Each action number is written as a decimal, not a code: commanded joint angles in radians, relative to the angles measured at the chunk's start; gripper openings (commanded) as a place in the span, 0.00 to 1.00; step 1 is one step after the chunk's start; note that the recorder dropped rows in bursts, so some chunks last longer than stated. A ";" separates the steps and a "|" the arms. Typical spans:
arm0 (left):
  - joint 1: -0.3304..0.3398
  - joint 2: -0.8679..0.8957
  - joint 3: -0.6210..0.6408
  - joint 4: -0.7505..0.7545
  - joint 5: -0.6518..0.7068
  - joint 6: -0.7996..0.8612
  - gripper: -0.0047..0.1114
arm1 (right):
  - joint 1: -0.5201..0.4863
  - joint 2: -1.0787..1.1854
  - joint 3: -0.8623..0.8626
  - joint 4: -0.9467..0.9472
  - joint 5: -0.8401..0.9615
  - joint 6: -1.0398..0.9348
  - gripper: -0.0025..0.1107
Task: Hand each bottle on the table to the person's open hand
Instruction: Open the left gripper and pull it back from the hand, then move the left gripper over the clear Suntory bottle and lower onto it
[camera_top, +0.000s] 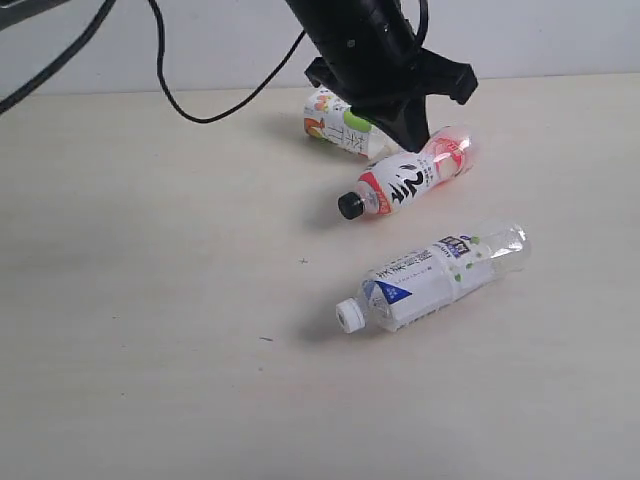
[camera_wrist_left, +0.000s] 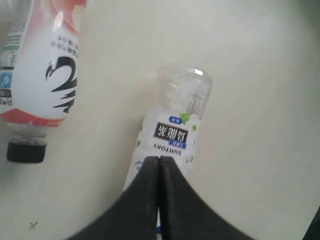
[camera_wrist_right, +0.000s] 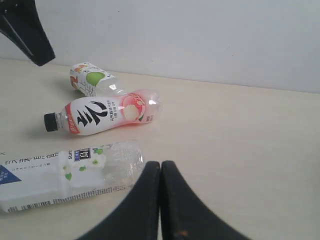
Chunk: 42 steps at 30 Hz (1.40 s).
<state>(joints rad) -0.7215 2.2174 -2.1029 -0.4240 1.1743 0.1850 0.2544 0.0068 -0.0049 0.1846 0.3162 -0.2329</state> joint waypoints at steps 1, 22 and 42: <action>0.002 -0.125 0.195 0.022 -0.111 0.059 0.04 | 0.001 -0.007 0.005 0.000 -0.009 0.000 0.02; 0.002 -0.648 1.033 -0.042 -0.788 0.403 0.04 | 0.001 -0.007 0.005 0.000 -0.009 0.000 0.02; 0.002 -0.648 1.033 -0.062 -0.803 0.400 0.04 | 0.001 -0.007 0.005 0.000 -0.009 0.000 0.02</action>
<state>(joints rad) -0.7215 1.5780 -1.0738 -0.4775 0.3868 0.5868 0.2544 0.0068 -0.0049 0.1846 0.3162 -0.2329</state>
